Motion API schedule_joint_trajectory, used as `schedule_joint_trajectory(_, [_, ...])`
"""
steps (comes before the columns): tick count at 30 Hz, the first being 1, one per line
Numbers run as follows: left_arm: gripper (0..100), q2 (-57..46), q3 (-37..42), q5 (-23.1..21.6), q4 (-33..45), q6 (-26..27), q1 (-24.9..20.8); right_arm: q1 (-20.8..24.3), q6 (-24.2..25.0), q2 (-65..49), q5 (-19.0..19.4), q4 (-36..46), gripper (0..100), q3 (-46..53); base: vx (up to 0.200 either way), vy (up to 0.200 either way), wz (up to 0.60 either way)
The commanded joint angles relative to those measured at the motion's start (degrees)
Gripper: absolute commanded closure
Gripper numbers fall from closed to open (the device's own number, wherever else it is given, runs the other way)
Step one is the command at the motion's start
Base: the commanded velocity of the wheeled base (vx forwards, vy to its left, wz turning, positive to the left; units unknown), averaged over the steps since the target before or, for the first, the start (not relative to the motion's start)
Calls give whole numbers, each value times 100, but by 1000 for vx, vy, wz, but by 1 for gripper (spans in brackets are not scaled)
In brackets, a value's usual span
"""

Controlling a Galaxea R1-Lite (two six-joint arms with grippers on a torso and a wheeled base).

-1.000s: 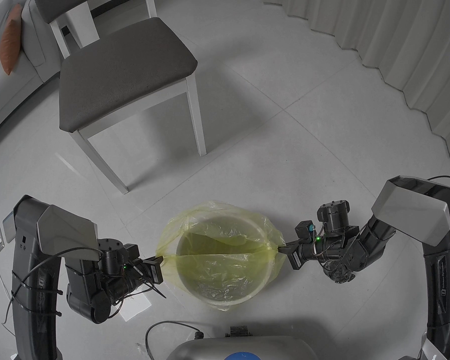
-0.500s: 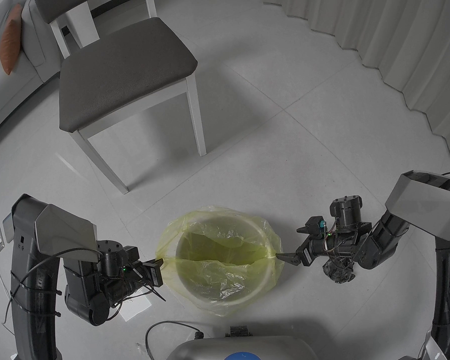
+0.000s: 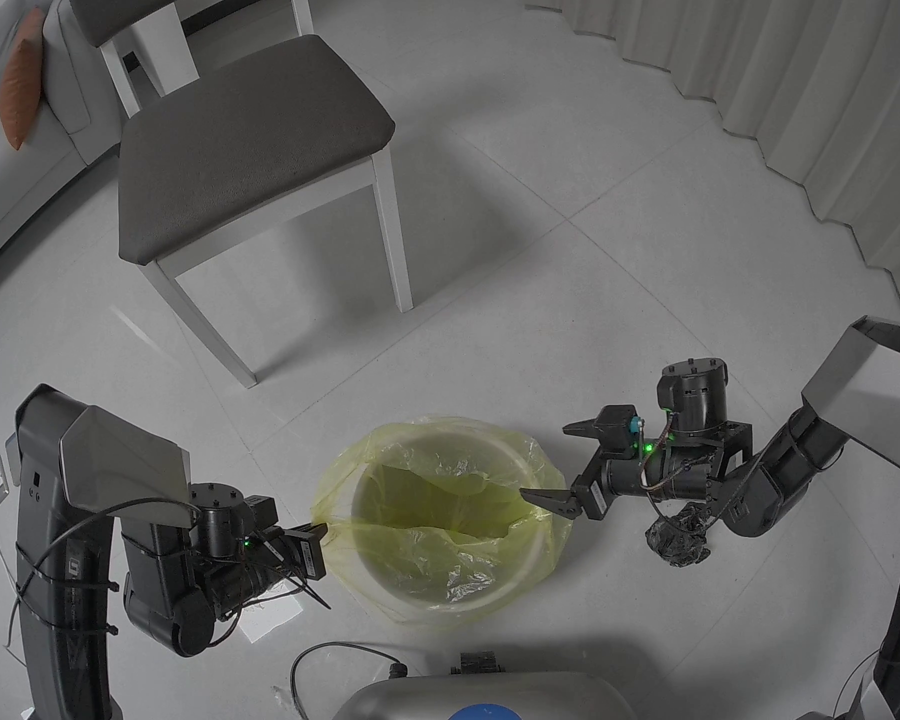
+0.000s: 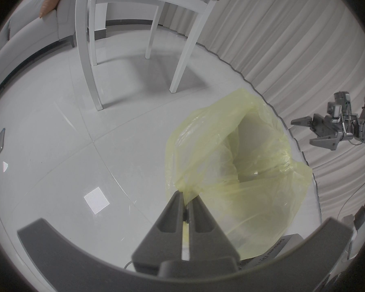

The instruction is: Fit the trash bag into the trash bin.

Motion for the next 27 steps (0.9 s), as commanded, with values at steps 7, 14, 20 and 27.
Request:
schedule_joint_trajectory(7, [100,-220,300,19,-102,-17,-12,371,-201,689,5,499,0,-1493,0,0,0])
schedule_joint_trajectory(14, [100,-334,344,19,-102,-17,-21,353,-1423,1102,-12,718,0,-1994,0,0,0])
schedule_joint_trajectory(20, [100,-405,414,19,-102,-61,-48,433,-1748,1102,-21,938,0,-2090,0,0,0])
schedule_joint_trajectory(27, [100,-413,414,27,-102,-88,-48,503,-1766,1111,-30,1044,0,-2169,0,0,0])
